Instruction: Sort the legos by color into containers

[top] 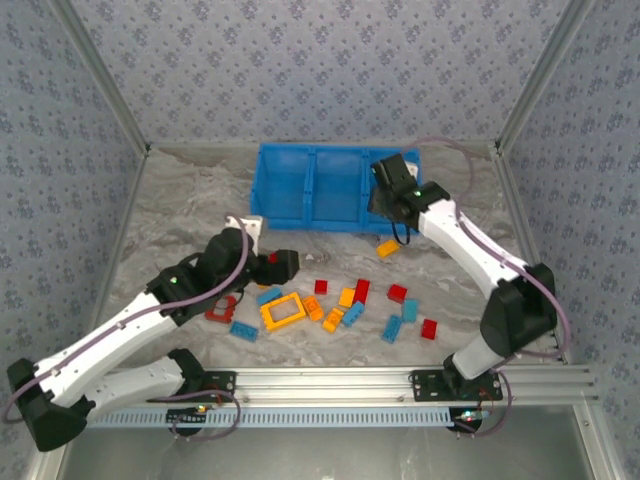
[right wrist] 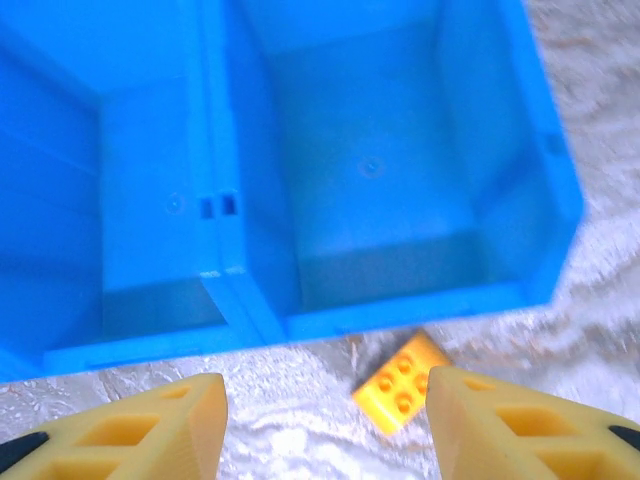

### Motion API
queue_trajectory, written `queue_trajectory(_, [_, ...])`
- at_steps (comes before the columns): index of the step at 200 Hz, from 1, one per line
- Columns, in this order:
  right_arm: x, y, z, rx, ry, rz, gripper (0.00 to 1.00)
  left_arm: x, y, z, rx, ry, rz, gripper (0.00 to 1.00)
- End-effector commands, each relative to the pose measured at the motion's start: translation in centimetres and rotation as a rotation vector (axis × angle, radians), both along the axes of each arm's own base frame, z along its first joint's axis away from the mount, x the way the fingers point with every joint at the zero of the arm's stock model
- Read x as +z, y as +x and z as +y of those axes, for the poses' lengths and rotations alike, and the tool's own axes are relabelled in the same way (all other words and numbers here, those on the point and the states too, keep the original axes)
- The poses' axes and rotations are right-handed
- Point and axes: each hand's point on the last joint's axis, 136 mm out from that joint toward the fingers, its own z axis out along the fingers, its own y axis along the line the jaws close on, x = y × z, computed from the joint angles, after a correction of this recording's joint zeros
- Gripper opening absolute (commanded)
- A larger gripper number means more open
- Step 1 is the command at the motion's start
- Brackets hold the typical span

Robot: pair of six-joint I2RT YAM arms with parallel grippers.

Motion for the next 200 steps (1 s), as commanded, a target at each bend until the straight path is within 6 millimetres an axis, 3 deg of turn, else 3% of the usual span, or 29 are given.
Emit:
queue_trajectory(1, [-5.0,-2.8,-1.5,-0.141,0.012,0.137,0.59,0.7,-0.1,-3.5,-0.099,-0.054,-0.032,0.97])
queue_trajectory(13, [-5.9,-3.2,-1.6,-0.175,0.016,0.153,0.64,0.4,-0.1,-4.5,-0.115,-0.044,-0.025,0.97])
queue_trajectory(26, [-8.1,-4.0,-2.1,-0.204,0.008,0.200,0.67,0.2,-0.1,-5.2,-0.125,-0.034,-0.027,0.97])
queue_trajectory(92, [-13.5,-3.9,-1.8,-0.252,0.033,0.300,0.70,-0.6,-0.8,-6.6,-0.147,-0.023,-0.025,0.97])
queue_trajectory(143, [-14.9,-1.9,-1.3,-0.262,0.075,0.291,0.70,-0.6,-0.9,-6.7,-0.147,-0.018,-0.029,0.97])
queue_trajectory(200, [-16.3,-1.7,-1.8,-0.287,0.057,0.321,0.66,-0.7,-0.9,-6.8,-0.151,-0.014,-0.025,0.97])
